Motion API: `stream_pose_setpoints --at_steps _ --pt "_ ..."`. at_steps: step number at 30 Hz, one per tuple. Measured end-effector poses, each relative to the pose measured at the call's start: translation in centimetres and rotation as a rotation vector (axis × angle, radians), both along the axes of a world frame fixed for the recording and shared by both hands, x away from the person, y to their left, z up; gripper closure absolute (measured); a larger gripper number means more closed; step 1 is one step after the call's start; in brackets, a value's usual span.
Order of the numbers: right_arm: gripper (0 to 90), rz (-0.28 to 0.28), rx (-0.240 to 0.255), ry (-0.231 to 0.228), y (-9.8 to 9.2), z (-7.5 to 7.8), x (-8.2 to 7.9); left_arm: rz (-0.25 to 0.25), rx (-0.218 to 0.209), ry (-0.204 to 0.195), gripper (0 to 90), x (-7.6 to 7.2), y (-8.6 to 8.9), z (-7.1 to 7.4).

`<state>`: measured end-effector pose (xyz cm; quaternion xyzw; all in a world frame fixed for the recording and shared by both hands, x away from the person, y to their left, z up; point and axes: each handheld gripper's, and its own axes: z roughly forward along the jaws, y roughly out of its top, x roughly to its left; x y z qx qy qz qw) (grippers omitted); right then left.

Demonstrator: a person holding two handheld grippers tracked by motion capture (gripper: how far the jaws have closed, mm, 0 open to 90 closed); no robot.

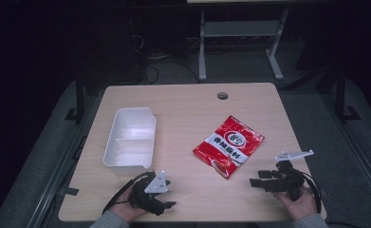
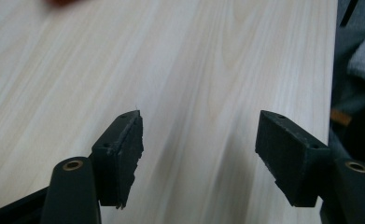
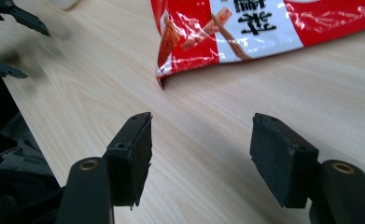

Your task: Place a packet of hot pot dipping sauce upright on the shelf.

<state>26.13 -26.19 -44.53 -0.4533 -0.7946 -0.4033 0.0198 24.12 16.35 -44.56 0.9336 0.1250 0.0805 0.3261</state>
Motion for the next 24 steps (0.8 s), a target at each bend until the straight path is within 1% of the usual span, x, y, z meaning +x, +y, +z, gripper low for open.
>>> stream_pose_setpoints --at_steps 2,3,4,5,6,7,8,9,10,11,12,13,14,15,16,17,18,19,20,21,23,24 --pt "37.6 -0.001 0.008 0.000 0.0 0.1 0.1 0.002 -0.003 0.006 35.6 0.2 -0.2 0.1" --pt "37.6 -0.005 0.013 -0.001 0.0 0.1 0.2 0.010 -0.012 0.010 35.6 0.3 -0.4 0.2" --pt "37.6 -0.006 0.009 -0.006 -0.1 0.2 0.4 0.027 -0.009 0.011 39.8 0.8 -0.9 0.5" --pt "37.6 -0.006 0.009 -0.006 -0.1 0.2 0.4 0.027 -0.009 0.011 41.2 0.8 -0.9 0.5" --pt "37.6 -0.007 0.007 -0.005 -0.1 0.2 0.5 0.028 -0.012 0.016 41.2 1.2 -1.3 0.7" --pt "37.6 -0.010 0.007 -0.007 -0.2 0.2 0.8 0.030 -0.018 0.019 44.8 1.7 -2.1 0.9" --pt "37.3 -0.011 0.005 -0.007 -0.2 0.2 0.9 0.033 -0.023 0.019 46.5 2.0 -2.5 1.1" --pt "37.3 -0.011 0.005 -0.007 -0.2 0.2 0.9 0.033 -0.023 0.019 47.9 2.0 -2.5 1.1" --pt "37.3 -0.018 -0.004 -0.015 -0.4 0.4 1.2 0.029 -0.020 0.016 49.8 2.3 -3.0 1.3" --pt "37.3 -0.018 -0.004 -0.015 -0.4 0.4 1.2 0.028 -0.025 0.015 49.8 2.6 -3.5 1.4" --pt "37.3 -0.029 -0.008 -0.022 -0.5 0.5 1.6 0.028 -0.020 0.013 53.2 3.2 -4.5 1.6" --pt "37.3 -0.029 -0.008 -0.022 -0.5 0.5 1.6 0.028 -0.020 0.013 54.7 3.2 -4.5 1.6" --pt "37.3 -0.039 -0.010 -0.027 -0.8 0.6 2.0 0.025 -0.014 0.014 56.1 3.4 -4.9 1.7" --pt "37.3 -0.050 -0.011 -0.028 -0.9 0.7 2.3 0.021 -0.011 0.020 57.4 3.8 -5.4 1.7" --pt "37.2 -0.054 -0.013 -0.032 -1.1 0.7 2.5 0.020 0.004 0.017 59.0 4.3 -6.2 1.8" --pt "37.2 -0.054 -0.013 -0.032 -1.1 0.7 2.5 0.020 0.004 0.017 60.8 4.3 -6.2 1.8" --pt "37.2 -0.065 -0.013 -0.033 -1.4 0.8 2.9 0.021 0.011 0.021 61.3 4.8 -6.9 1.7" --pt "37.2 -0.065 -0.013 -0.033 -1.4 0.8 2.9 0.021 0.011 0.021 62.6 4.8 -6.9 1.7" --pt "37.2 -0.077 -0.011 -0.037 -1.7 0.9 3.4 0.031 0.027 0.014 64.9 5.5 -7.6 1.6" --pt "37.2 -0.077 -0.011 -0.037 -1.7 0.9 3.4 0.031 0.027 0.014 65.6 5.5 -7.6 1.6" --pt "37.2 -0.088 -0.010 -0.040 -1.9 1.0 3.9 0.038 0.020 0.019 66.6 6.1 -8.2 1.7" --pt "37.2 -0.099 -0.005 -0.039 -2.1 1.0 4.6 0.045 0.026 0.010 70.1 6.4 -8.5 1.7"
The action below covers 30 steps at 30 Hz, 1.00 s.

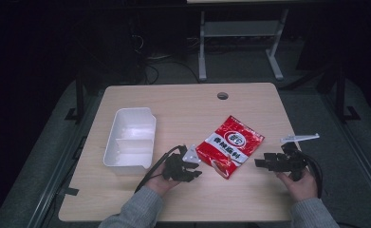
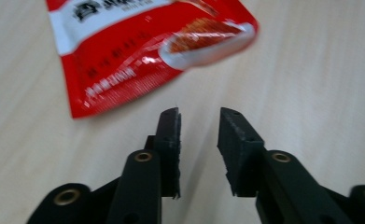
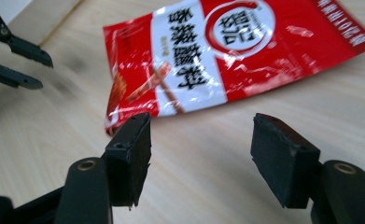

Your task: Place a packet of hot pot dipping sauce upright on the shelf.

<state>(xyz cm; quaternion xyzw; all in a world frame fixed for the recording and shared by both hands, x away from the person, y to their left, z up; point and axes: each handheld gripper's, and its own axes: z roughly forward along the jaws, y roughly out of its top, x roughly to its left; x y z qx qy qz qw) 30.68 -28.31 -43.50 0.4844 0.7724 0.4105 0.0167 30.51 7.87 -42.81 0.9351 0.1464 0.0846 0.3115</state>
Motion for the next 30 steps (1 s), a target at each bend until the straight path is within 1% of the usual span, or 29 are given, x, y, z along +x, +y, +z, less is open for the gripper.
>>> stream_pose_setpoints --at_steps 1,2,3,4,5,6,8,10,11,12,13,14,15,16,17,18,19,20,21,22,24,25,26,29,30 --pt "37.2 0.000 0.000 0.000 0.0 0.0 0.0 0.004 0.002 -0.006 70.1 0.2 -0.2 0.1" --pt "36.9 -0.011 0.000 0.004 -0.1 0.1 0.6 0.011 -0.001 -0.003 73.3 0.6 -0.6 0.1" --pt "36.9 -0.011 0.000 0.004 -0.1 0.1 0.6 0.012 0.006 -0.008 73.3 1.0 -0.9 0.2" --pt "36.9 -0.017 0.002 0.004 -0.2 0.1 1.0 0.020 0.008 -0.012 75.2 1.3 -1.3 0.3" --pt "36.9 -0.032 0.004 0.002 -0.3 0.1 1.6 0.024 0.007 -0.012 79.8 1.7 -1.6 0.3" --pt "36.8 -0.040 0.011 0.012 -0.5 0.0 2.0 0.036 0.012 -0.013 81.3 2.5 -2.3 0.4" --pt "36.6 -0.059 -0.005 0.018 -0.5 0.0 2.7 0.053 0.016 -0.009 82.8 3.2 -2.9 0.5" --pt "36.7 -0.072 0.007 0.028 -0.7 -0.1 3.5 0.071 0.029 -0.014 84.1 3.9 -3.5 0.4" --pt "36.7 -0.072 0.007 0.028 -0.7 -0.1 3.5 0.071 0.029 -0.014 84.5 3.9 -3.5 0.4" --pt "36.8 -0.086 0.006 0.027 -0.7 -0.3 4.0 0.084 0.034 -0.011 85.1 4.5 -4.0 0.4" --pt "36.8 -0.086 0.006 0.027 -0.7 -0.3 4.0 0.084 0.034 -0.011 85.8 4.5 -4.0 0.4" --pt "36.8 -0.091 0.007 0.028 -0.7 -0.5 4.3 0.095 0.046 -0.011 85.8 4.9 -4.4 0.3" --pt "36.8 -0.098 0.006 0.037 -0.8 -0.7 4.6 0.100 0.054 -0.013 86.6 5.2 -4.6 0.3" --pt "36.4 -0.113 -0.011 0.060 -0.9 -0.8 5.1 0.113 0.059 -0.003 87.8 5.9 -5.1 0.2" --pt "36.4 -0.113 -0.011 0.060 -0.9 -0.8 5.1 0.113 0.059 -0.003 88.2 5.9 -5.1 0.2" --pt "36.5 -0.129 0.013 0.057 -1.2 -0.8 5.6 0.122 0.076 0.011 88.5 6.5 -5.5 0.1" --pt "36.5 -0.132 0.014 0.059 -1.3 -0.7 5.8 0.122 0.076 0.011 88.6 6.5 -5.5 0.1" --pt "36.5 -0.136 0.013 0.060 -1.3 -0.8 6.0 0.126 0.092 0.021 88.6 6.9 -5.7 -0.1" --pt "36.5 -0.136 0.013 0.060 -1.3 -0.8 6.0 0.126 0.092 0.021 88.6 6.9 -5.7 -0.1" --pt "36.6 -0.149 0.023 0.059 -1.4 -1.0 6.3 0.130 0.113 0.040 88.6 7.2 -5.9 -0.4" --pt "36.6 -0.152 0.026 0.067 -1.4 -1.1 6.5 0.136 0.117 0.046 88.9 7.2 -6.0 -0.6" --pt "36.5 -0.155 0.021 0.074 -1.5 -1.3 6.6 0.133 0.124 0.037 89.6 7.3 -6.0 -0.7" --pt "36.5 -0.161 0.018 0.087 -1.7 -1.6 6.8 0.139 0.120 0.044 89.7 7.4 -6.1 -0.7" --pt "36.2 -0.163 0.030 0.095 -1.8 -1.8 6.9 0.141 0.125 0.044 89.9 7.4 -6.1 -0.7" --pt "36.1 -0.161 0.042 0.096 -1.7 -1.8 6.9 0.140 0.125 0.041 89.9 7.3 -6.2 -0.8"
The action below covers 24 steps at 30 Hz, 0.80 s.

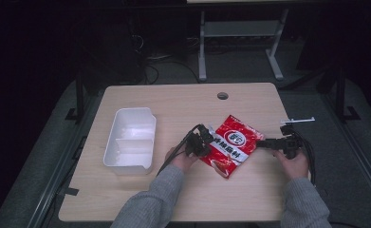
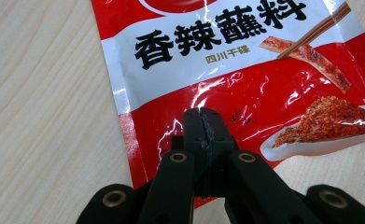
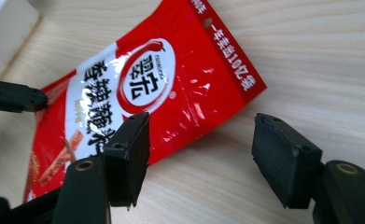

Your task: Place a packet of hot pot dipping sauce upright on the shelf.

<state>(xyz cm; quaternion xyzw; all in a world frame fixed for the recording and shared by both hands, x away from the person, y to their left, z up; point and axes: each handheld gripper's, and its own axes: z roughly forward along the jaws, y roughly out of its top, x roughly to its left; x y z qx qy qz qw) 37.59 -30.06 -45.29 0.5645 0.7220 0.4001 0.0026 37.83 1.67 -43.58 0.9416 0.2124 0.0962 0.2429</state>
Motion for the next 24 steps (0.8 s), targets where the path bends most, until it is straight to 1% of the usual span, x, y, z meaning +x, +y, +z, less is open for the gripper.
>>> stream_pose_setpoints --at_steps 2,4,5,6,10,11,13,15,16,18,20,22,23,24 --pt "36.4 0.016 0.012 0.002 0.5 -0.2 0.1 0.001 0.002 -0.001 89.9 0.0 0.0 0.0" --pt "36.7 0.026 0.012 0.018 0.9 -0.5 0.3 0.003 0.001 -0.002 89.9 0.0 0.0 0.0" --pt "36.7 0.026 0.012 0.018 0.9 -0.5 0.3 0.003 0.001 -0.002 89.9 0.0 0.0 0.0" --pt "37.9 0.038 0.005 0.029 1.2 -0.7 0.4 0.001 0.004 -0.004 89.9 -0.1 0.0 0.0" --pt "39.3 0.055 0.010 0.040 1.6 -1.0 0.5 0.001 0.002 -0.002 89.9 0.0 0.0 0.0" --pt "41.1 0.063 0.031 0.041 1.8 -1.0 0.5 0.003 -0.001 0.000 89.9 0.0 0.0 0.0" --pt "41.9 0.066 0.041 0.041 1.9 -1.0 0.5 0.003 -0.003 -0.001 89.9 0.0 0.0 0.0" --pt "43.1 0.072 0.075 0.035 1.9 -0.9 0.4 -0.001 -0.001 -0.003 89.9 0.0 0.0 0.0" --pt "46.8 0.080 0.101 0.024 2.0 -0.7 0.2 -0.008 0.006 -0.009 89.9 -0.1 0.0 0.0" --pt "50.0 0.086 0.129 0.013 2.2 -0.5 0.1 -0.009 0.005 -0.013 89.9 -0.1 0.0 0.0" --pt "53.4 0.095 0.141 0.007 2.4 -0.5 0.1 -0.011 0.003 -0.013 89.9 -0.1 0.1 -0.1" --pt "58.5 0.105 0.148 0.010 2.6 -0.5 0.1 -0.008 -0.001 -0.012 89.8 -0.1 0.1 -0.1" --pt "58.5 0.105 0.148 0.010 2.6 -0.5 0.1 -0.008 -0.001 -0.012 89.8 -0.1 0.1 -0.1" --pt "62.2 0.111 0.159 0.017 2.8 -0.6 0.2 -0.009 -0.004 -0.020 89.7 -0.1 0.1 -0.1"
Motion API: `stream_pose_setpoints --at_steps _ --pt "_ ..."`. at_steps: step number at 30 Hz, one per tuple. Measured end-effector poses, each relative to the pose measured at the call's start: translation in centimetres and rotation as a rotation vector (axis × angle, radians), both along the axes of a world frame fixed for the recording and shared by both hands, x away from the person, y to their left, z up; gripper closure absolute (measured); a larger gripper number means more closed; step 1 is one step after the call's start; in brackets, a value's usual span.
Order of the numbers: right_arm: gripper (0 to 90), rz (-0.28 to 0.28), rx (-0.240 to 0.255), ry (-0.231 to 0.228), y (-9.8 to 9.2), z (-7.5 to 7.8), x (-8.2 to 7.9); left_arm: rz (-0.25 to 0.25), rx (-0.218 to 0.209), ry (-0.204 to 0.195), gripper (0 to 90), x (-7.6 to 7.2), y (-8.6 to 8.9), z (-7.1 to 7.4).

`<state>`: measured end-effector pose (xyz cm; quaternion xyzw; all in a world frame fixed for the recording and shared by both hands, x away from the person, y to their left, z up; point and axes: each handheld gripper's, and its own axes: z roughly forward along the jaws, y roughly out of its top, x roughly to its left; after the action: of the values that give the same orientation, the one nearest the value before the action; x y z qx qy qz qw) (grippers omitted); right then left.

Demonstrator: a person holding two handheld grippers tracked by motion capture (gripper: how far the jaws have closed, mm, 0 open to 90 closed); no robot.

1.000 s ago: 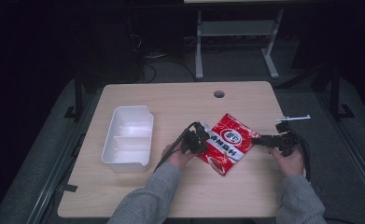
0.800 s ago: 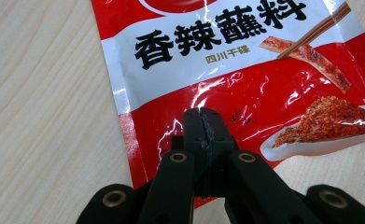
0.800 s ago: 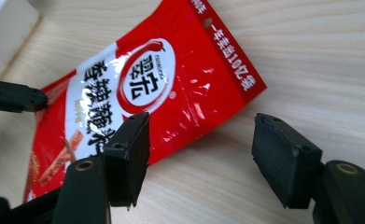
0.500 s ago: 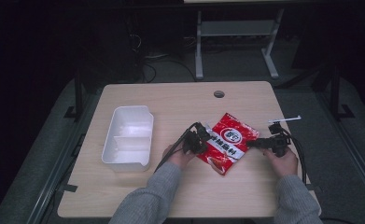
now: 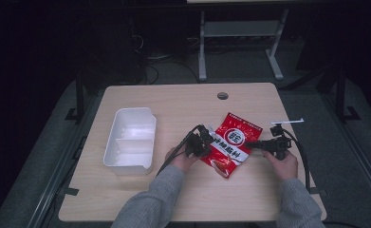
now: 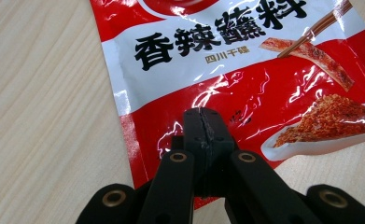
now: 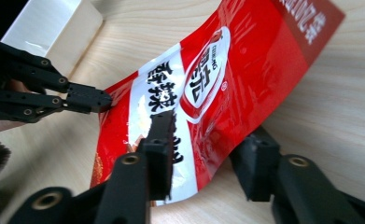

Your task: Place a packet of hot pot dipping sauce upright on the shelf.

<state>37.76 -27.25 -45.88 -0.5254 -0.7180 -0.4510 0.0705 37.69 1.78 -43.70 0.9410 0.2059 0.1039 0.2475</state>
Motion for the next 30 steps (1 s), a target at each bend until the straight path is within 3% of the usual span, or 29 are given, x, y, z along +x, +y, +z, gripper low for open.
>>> stream_pose_setpoints --at_steps 7,14,21,30 --pt "73.6 0.007 -0.019 0.007 0.8 -0.2 0.1 0.006 -0.014 -0.008 88.2 0.0 0.2 -0.1" --pt "88.0 0.011 -0.001 0.001 0.8 0.0 0.3 0.015 -0.045 -0.010 83.7 0.1 0.6 -0.2" --pt "89.0 0.029 -0.027 -0.004 1.0 0.6 0.1 0.007 -0.068 -0.009 78.7 -0.1 1.1 0.2" --pt "89.3 0.047 -0.070 -0.036 1.9 2.3 0.1 -0.020 -0.118 -0.023 71.2 -1.5 3.0 1.5"
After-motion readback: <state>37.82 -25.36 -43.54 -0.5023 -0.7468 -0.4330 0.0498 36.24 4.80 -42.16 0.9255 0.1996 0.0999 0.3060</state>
